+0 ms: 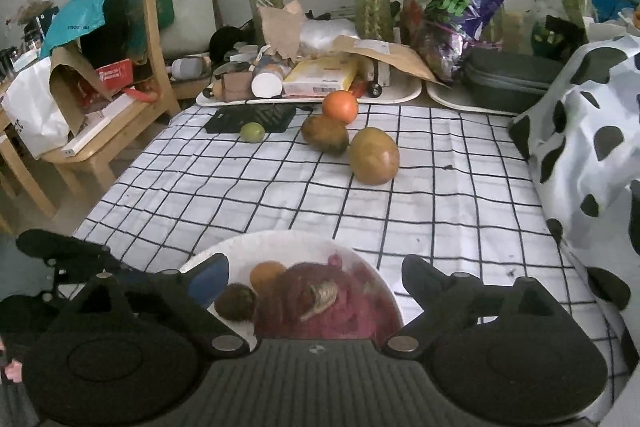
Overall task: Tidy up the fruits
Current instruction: 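Carry both tomatoes onto the floral plate and open both tools, then withdraw both open tools from the plate toward the remaining fruit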
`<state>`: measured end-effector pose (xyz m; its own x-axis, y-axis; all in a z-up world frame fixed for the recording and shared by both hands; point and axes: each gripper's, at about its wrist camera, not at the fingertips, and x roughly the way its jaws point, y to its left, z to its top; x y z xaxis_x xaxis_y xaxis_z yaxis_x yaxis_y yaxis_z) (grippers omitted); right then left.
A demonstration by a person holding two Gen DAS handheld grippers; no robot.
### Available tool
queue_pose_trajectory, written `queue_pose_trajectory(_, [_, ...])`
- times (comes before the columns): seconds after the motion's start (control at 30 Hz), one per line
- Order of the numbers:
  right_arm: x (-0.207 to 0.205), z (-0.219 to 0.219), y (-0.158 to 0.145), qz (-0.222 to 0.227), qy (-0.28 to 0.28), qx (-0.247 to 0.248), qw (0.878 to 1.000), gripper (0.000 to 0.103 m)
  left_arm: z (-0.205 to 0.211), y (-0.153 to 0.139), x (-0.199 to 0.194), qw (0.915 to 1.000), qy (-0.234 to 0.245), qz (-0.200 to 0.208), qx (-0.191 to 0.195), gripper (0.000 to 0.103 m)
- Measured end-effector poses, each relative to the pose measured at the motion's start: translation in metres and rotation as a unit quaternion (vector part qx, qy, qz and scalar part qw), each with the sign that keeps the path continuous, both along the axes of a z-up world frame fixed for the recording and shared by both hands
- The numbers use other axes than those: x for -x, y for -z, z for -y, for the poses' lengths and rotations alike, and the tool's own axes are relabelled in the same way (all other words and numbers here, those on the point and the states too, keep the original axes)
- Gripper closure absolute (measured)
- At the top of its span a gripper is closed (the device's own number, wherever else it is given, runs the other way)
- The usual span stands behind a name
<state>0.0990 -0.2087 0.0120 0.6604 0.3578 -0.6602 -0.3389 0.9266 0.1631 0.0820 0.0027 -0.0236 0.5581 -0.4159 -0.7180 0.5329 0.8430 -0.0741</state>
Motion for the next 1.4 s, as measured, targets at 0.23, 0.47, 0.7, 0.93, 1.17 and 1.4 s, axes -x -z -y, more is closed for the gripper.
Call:
queue_pose_trajectory(0.23, [0.019, 0.006, 0.000, 0.005, 0.012, 0.008, 1.000, 0.003, 0.001, -0.006, 0.017, 0.9994, -0.016, 0.030, -0.008, 0.031])
queue_pose_trajectory(0.47, [0.035, 0.006, 0.002, 0.006, 0.026, 0.029, 0.999, 0.000, 0.000, -0.011, 0.033, 0.9986, -0.038, 0.034, -0.014, 0.031])
queue_pose_trajectory(0.7, [0.044, -0.006, 0.007, 0.008, 0.023, 0.074, 0.997, 0.000, 0.002, -0.011, 0.041, 0.9984, -0.041, 0.035, -0.019, 0.031])
queue_pose_trajectory(0.93, [0.042, -0.010, 0.008, 0.011, 0.029, 0.095, 0.995, 0.000, 0.000, -0.010, 0.039, 0.9982, -0.047, 0.033, -0.017, 0.031])
queue_pose_trajectory(1.17, [0.041, -0.008, 0.006, 0.023, 0.044, 0.097, 0.994, 0.000, -0.001, -0.011, 0.038, 0.9979, -0.053, 0.034, -0.014, 0.031])
queue_pose_trajectory(1.4, [0.038, -0.006, 0.004, 0.030, 0.053, 0.094, 0.994, 0.000, -0.005, -0.013, 0.033, 0.9974, -0.064, 0.032, -0.005, 0.031])
